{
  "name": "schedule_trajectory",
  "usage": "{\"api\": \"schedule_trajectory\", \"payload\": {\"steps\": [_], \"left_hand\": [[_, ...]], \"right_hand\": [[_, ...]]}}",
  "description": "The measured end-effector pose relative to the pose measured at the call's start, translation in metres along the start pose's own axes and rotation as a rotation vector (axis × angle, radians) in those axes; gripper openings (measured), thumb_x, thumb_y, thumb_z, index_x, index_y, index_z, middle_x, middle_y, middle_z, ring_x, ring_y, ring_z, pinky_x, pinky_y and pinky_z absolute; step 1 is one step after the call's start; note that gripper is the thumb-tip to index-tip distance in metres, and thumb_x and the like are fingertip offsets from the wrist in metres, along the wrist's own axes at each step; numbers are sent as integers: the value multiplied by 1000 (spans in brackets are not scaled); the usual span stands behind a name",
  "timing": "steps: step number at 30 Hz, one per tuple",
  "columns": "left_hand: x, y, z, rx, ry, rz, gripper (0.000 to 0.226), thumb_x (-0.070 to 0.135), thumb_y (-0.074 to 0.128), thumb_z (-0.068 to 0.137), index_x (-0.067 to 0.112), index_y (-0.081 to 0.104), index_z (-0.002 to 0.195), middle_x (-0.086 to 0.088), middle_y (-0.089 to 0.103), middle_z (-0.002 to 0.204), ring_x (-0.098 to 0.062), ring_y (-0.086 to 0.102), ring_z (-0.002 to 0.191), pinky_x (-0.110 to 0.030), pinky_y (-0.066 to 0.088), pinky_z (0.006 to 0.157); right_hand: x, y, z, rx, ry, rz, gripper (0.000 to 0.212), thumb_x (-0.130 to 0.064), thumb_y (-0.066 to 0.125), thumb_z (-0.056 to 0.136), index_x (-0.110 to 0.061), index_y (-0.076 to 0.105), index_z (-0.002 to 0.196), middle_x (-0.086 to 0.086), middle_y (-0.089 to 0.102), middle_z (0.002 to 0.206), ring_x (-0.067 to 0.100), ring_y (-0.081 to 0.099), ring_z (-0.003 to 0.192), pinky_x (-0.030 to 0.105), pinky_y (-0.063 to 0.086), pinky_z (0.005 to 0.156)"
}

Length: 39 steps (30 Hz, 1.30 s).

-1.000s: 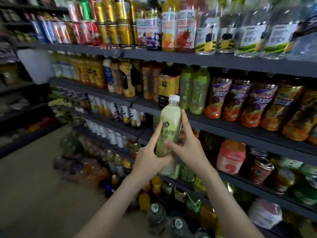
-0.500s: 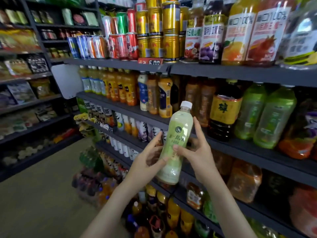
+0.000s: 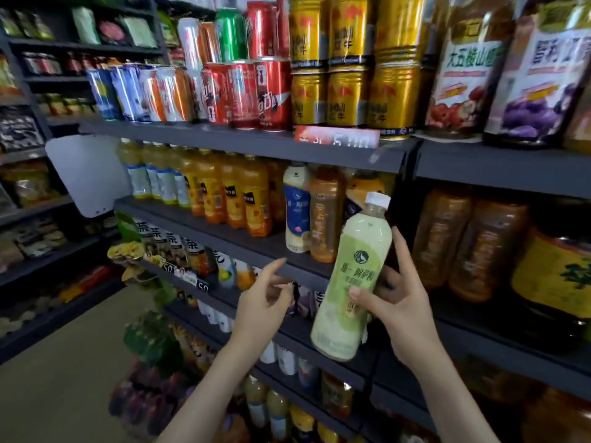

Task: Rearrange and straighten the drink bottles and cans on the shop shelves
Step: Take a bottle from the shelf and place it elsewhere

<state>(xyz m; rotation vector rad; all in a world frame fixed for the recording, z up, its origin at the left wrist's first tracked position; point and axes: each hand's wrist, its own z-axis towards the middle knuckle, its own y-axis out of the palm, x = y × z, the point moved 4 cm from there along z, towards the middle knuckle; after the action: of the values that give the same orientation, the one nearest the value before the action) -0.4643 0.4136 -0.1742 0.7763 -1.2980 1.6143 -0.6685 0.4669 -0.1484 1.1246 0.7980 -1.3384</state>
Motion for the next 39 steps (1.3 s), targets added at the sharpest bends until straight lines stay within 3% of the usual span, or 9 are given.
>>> {"api": "schedule_trajectory", "payload": {"steps": [4, 7, 11, 14, 18, 20, 24, 30, 39], "left_hand": [[-13, -5, 46, -110, 122, 56, 41, 17, 56, 95, 33, 48, 131, 18, 62, 104, 6, 60, 84, -13, 49, 70], [-14, -8, 72, -183, 260, 102, 39, 19, 56, 94, 32, 50, 131, 12, 64, 107, -10, 64, 90, -27, 52, 77], [-7, -6, 94, -135, 419, 78, 44, 17, 61, 91, 23, 51, 133, 0, 62, 118, -13, 59, 107, -24, 47, 86], [0, 3, 100, -88, 445, 80, 61, 21, 65, 88, 14, 38, 142, -8, 48, 133, -18, 48, 119, -25, 42, 92], [9, 35, 108, -78, 329, 52, 87, 31, 71, 83, 7, 17, 147, -16, 29, 142, -27, 27, 131, -34, 37, 102], [9, 52, 108, -44, 316, 56, 91, 32, 75, 79, 6, 18, 145, -19, 30, 138, -29, 26, 127, -38, 35, 104], [6, 76, 106, 34, 416, 135, 95, 25, 80, 73, 15, 15, 142, -26, 41, 129, -40, 44, 111, -49, 45, 95], [0, 87, 108, 91, 476, 298, 97, 14, 79, 72, 15, 17, 147, -32, 43, 130, -44, 46, 110, -48, 43, 95], [2, 91, 110, 155, 510, 539, 103, 22, 80, 68, 22, 16, 149, -34, 49, 126, -40, 52, 97, -44, 46, 89]], "right_hand": [[13, 21, 16, 142, -16, -31, 98, 8, 69, 76, -53, 27, 140, -4, 70, 113, 18, 68, 104, 43, 57, 85], [17, 34, 22, 287, -25, -27, 98, 7, 68, 76, -49, 24, 145, 0, 71, 111, 22, 68, 102, 43, 58, 82], [15, 43, 18, 448, -46, -60, 96, 10, 66, 78, -53, 27, 140, -3, 71, 109, 21, 69, 101, 35, 60, 73], [13, 45, 6, 563, -62, -81, 95, 10, 65, 78, -56, 30, 135, -2, 71, 111, 22, 69, 102, 36, 60, 76], [7, 44, -8, 662, -82, -117, 93, 10, 65, 80, -55, 30, 136, -3, 71, 109, 21, 69, 101, 35, 60, 76], [3, 43, -11, 693, -89, -142, 94, 10, 65, 80, -53, 28, 138, -7, 71, 106, 19, 69, 100, 31, 59, 74], [1, 40, -15, 728, -96, -175, 96, 9, 66, 81, -49, 24, 144, -1, 69, 111, 19, 69, 101, 34, 59, 78], [2, 36, -16, 694, -88, -227, 95, 8, 66, 83, -43, 20, 149, -1, 67, 111, 16, 69, 100, 31, 59, 79], [0, 30, -11, 642, -112, -240, 96, 9, 67, 81, -46, 22, 145, -3, 68, 111, 17, 68, 102, 32, 58, 80]]}}
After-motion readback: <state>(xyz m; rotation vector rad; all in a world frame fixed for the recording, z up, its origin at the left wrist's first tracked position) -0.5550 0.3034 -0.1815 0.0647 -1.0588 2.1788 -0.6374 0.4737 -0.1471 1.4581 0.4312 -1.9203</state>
